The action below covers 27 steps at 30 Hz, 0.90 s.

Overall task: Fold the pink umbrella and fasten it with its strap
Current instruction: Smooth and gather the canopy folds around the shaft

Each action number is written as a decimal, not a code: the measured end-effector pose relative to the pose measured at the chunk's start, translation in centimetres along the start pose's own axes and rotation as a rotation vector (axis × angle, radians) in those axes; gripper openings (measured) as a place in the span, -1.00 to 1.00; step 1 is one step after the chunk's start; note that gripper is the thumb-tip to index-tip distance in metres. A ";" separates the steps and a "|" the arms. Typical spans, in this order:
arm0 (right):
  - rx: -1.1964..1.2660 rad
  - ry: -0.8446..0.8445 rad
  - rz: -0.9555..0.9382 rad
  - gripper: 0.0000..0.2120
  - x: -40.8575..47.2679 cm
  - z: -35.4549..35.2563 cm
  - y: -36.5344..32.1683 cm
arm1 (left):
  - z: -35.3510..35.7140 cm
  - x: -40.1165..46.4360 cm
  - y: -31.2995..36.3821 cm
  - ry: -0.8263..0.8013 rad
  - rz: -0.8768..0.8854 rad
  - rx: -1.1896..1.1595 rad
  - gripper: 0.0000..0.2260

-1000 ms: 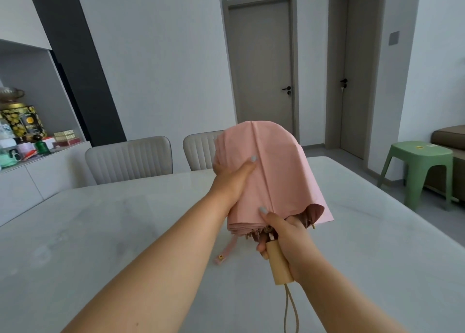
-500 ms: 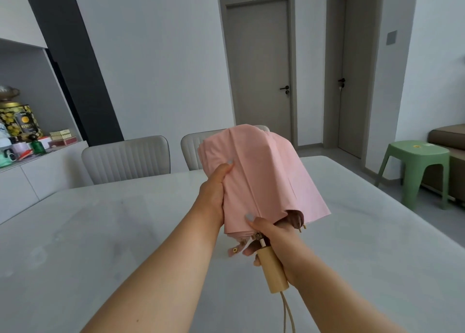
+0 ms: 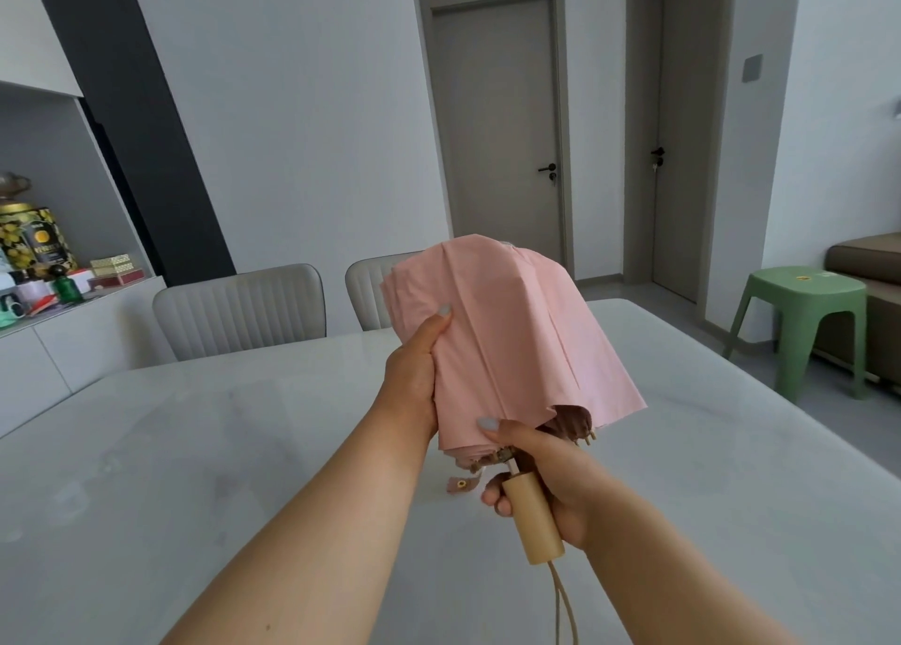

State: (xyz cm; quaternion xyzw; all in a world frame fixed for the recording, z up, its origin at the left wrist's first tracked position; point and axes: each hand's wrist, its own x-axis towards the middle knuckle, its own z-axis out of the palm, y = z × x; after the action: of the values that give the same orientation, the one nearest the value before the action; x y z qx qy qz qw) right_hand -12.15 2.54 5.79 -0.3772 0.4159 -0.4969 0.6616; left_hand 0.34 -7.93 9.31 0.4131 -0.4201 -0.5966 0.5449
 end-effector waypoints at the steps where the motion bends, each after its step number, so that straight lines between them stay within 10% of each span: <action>1: -0.016 -0.007 -0.019 -0.73 0.0 0.0 0.0 | 0.0 -0.1 -0.1 -0.023 0.006 0.005 -0.51; 12: -0.328 0.072 -0.215 -0.81 0.4 0.2 0.5 | -1.1 -1.1 0.6 0.064 0.068 0.271 -0.36; 17: -0.383 0.176 -0.186 -0.75 0.8 -0.1 0.6 | -0.5 -0.6 3.4 0.460 0.491 0.816 -0.15; 22: -0.465 0.215 -0.199 -0.72 1.1 -0.1 0.7 | 2.4 -0.6 8.6 0.346 0.855 0.910 -0.56; 27: -0.491 0.219 -0.193 -0.76 1.1 0.3 0.9 | 5.4 -1.3 12.1 0.146 0.639 1.271 -0.47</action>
State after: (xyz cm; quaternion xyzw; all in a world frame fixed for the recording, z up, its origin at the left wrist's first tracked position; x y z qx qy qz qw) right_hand -11.40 1.69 4.89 -0.5081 0.5550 -0.4796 0.4515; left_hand -1.07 -7.00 22.52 0.5463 -0.7496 -0.0184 0.3734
